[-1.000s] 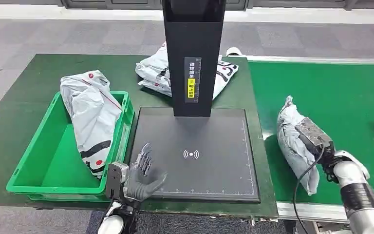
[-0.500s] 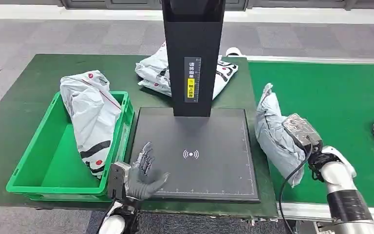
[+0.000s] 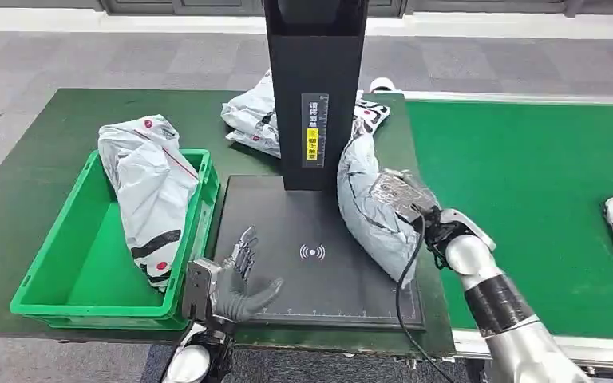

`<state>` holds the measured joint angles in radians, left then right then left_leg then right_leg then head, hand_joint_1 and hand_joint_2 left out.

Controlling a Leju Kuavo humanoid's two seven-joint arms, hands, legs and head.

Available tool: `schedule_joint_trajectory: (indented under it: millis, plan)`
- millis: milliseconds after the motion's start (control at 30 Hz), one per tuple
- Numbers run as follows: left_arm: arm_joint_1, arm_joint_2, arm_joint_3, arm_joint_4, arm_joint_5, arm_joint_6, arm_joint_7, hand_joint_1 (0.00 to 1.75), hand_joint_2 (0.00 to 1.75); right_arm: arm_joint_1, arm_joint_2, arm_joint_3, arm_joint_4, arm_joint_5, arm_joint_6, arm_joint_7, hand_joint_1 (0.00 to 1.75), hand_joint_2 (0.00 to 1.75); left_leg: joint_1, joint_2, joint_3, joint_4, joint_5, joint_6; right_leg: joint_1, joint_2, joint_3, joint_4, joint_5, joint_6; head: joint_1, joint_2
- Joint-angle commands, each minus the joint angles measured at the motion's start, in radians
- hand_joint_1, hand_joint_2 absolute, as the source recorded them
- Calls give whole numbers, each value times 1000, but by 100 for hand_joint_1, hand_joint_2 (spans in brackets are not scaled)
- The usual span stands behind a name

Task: Moved the parcel from conveyor to table for the left to box.

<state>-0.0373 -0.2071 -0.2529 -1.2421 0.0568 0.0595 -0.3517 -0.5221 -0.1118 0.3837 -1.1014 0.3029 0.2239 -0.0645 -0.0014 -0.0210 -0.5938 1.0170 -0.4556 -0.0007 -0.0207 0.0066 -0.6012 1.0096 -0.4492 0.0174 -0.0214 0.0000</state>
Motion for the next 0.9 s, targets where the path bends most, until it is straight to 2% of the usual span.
schedule_joint_trajectory:
  millis: [33,167,333,433,567,600,733,900]
  plan:
    - [-34,21,-22,57,1,-3,4,0,175,-76,17,96,112,-6,-5,3,175,175,0,3,2,-1,-1,0,0,2,1,-1,0,-1,0,0]
    - [-36,21,-24,58,1,-4,4,0,175,-78,19,97,113,-12,-2,1,175,175,0,2,1,-1,-1,0,0,1,1,-1,0,-1,0,0]
    - [-42,37,-52,70,26,11,-8,0,175,-220,106,159,254,-56,1,-3,175,175,-1,5,1,0,-1,0,0,4,-1,0,1,-1,0,0]
    - [-43,33,-60,70,34,20,-11,0,175,-290,161,188,326,-74,-11,-2,175,175,0,12,1,0,-1,-1,0,9,-2,0,2,-2,0,0]
    - [-51,33,-76,80,41,21,-9,0,175,-334,208,202,388,-113,0,2,175,175,0,8,1,-1,0,-1,0,6,-2,0,2,-2,0,0]
    - [-52,34,-78,82,43,22,-10,0,175,-336,210,208,398,-114,1,2,0,175,1,10,2,-1,0,-2,1,8,-1,-1,2,-3,0,0]
    - [-70,25,-76,104,46,21,-10,0,175,-353,239,303,477,-63,42,-7,0,175,1,6,2,-1,0,-2,1,5,0,0,1,-2,0,0]
    - [-103,19,-76,137,50,22,-5,0,175,-356,248,357,474,-45,82,-17,0,175,1,5,1,-1,1,-2,1,3,0,0,1,-2,0,0]
